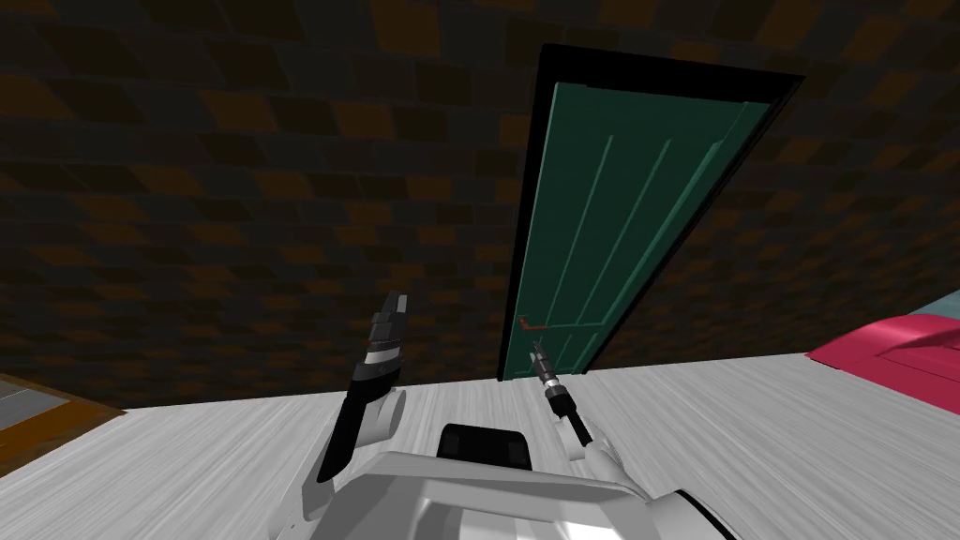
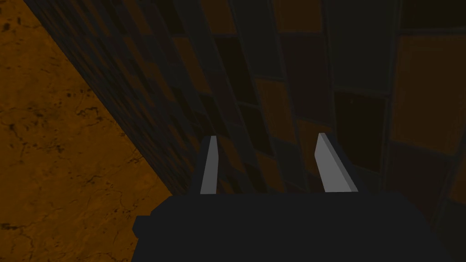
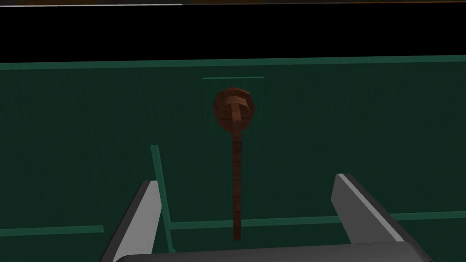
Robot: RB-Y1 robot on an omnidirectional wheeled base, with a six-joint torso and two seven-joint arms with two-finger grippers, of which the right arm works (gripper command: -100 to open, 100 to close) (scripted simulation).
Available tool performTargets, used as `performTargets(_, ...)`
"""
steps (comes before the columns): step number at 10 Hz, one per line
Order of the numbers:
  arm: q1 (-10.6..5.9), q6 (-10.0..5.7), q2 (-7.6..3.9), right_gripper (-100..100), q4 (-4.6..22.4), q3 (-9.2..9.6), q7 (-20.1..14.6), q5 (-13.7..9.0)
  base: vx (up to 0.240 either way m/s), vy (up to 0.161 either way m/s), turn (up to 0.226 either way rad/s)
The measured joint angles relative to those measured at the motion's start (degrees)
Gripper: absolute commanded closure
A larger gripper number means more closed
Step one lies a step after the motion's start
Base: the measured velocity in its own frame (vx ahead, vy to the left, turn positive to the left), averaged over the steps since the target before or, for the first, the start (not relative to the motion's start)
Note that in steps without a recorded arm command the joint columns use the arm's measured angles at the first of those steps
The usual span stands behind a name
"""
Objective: Pull the door open
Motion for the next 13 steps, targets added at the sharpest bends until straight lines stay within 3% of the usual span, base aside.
performTargets(1, 0.98, 1.07, -0.39, -100, -2.07, -0.05, -0.05, -0.03, 0.057, 0.02, 0.275)
performTargets(3, -0.67, -2.18, -1.04, -100, 3.11, -1.49, -0.54, -0.93, 0.054, 0.01, 0.077)
performTargets(4, 0.26, -1.8, -1.29, -100, 2.76, -1.62, -0.59, -1.01, 0.007, 0.004, -0.019)
performTargets(6, 1.74, -0.04, -1.56, -100, -0.25, -1.65, -0.45, -1.02, -0.008, 0.001, 0.001)
performTargets(7, 2.27, 0.7, -1.74, -100, -2.44, -1.63, -0.43, -1.01, 0.055, 0.021, 0.269)
performTargets(8, 0.96, -0.26, -2.07, -100, 0.1, -2.53, -0.62, -1.56, 0.077, 0.014, 0.183)
performTargets(9, 2.45, 0.04, -2.81, -100, -2.09, -2.99, -0.85, -1.85, 0.109, 0.014, 0.287)
performTargets(10, 5.04, 1.85, -3.72, -100, -6.28, -3.94, -0.79, -2.43, 0.094, -0.008, 0.131)
performTargets(13, 3.4, -0.72, -4.11, -100, -2.31, -4.62, -1.32, -2.86, 0.03, -0.005, 0.05)
